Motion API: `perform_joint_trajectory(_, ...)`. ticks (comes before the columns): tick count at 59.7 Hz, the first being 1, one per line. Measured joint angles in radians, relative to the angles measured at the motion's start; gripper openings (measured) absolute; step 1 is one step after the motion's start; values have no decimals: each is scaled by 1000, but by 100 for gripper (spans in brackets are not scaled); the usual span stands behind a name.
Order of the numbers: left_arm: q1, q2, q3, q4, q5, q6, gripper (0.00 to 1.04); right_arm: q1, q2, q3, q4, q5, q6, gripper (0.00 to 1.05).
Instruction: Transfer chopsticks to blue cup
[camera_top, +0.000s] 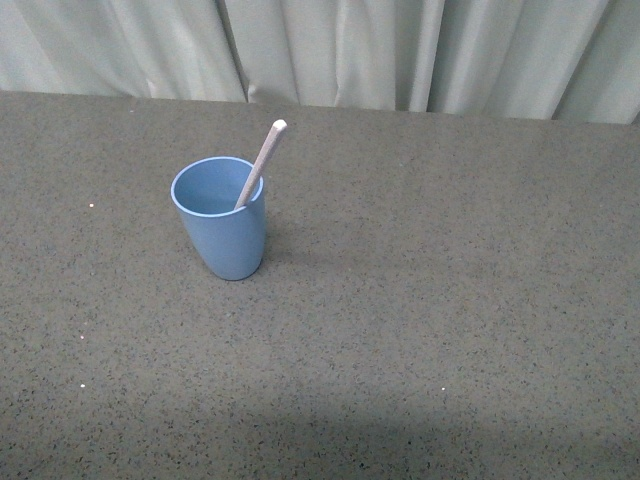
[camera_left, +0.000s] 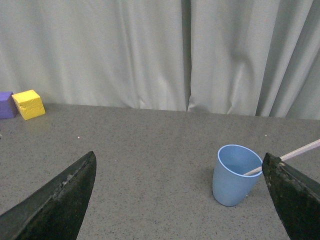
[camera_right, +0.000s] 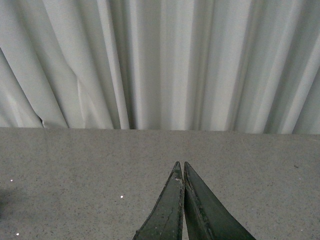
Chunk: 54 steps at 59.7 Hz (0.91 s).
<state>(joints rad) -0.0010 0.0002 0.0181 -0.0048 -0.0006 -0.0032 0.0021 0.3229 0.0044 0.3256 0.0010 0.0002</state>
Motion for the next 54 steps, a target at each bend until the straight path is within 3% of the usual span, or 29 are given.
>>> perform_joint_trajectory(28,0,0,0,0,0,0,98,0,-148,0,-147,0,0,1)
perform_joint_trajectory(35,0,0,0,0,0,0,98,0,-288,1,-316,-2,0,1)
perform_joint_trajectory(47,0,0,0,0,0,0,98,0,-318,1,-324,-2,-1,1)
perform_joint_trajectory(54,0,0,0,0,0,0,98,0,-319,1,-324,-2,-1,19)
